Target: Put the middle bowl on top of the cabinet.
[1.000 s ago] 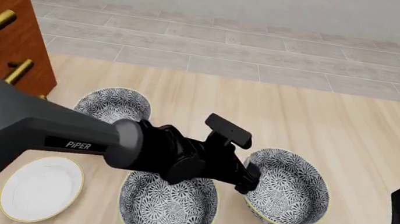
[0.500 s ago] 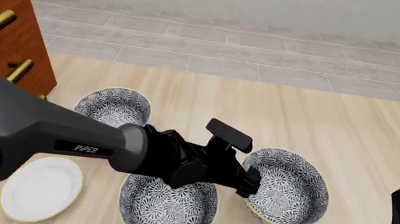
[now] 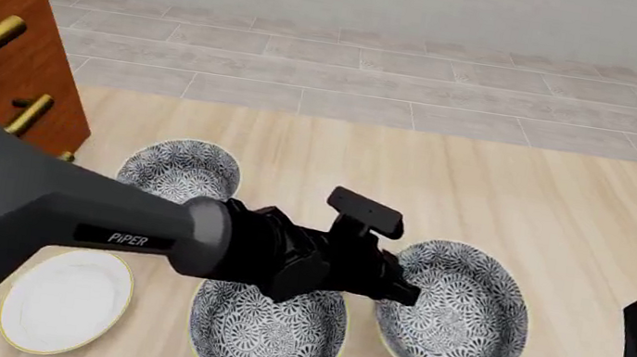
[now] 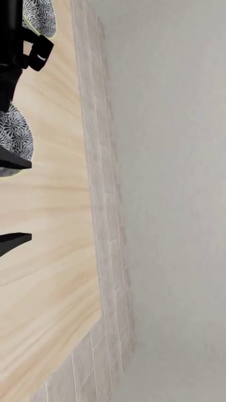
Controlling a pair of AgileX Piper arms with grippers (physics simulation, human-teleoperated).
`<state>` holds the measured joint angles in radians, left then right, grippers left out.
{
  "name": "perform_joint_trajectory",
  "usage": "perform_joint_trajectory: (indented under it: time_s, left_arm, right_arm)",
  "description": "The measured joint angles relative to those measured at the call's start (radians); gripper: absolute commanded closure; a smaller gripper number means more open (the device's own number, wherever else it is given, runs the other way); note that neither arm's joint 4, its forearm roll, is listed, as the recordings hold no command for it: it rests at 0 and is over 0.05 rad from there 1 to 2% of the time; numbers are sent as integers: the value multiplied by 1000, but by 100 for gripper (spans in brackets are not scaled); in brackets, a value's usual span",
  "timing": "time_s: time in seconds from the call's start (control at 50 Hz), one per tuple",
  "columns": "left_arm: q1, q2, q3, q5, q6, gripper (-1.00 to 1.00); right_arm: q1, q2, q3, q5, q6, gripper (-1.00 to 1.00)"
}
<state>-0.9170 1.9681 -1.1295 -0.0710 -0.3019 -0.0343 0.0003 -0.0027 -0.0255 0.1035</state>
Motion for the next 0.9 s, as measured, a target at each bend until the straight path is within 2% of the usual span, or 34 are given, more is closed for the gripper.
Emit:
perform_joint_trajectory:
  time_s: [0.32,0.9]
  left_arm:
    - [-50,-17,-17,26,-59,100]
    - [-101,-100,-15,107,-78,100]
  right_arm:
    - [-1,0,-2,2,3,-100]
    - [0,0,-1,3,-1,-100]
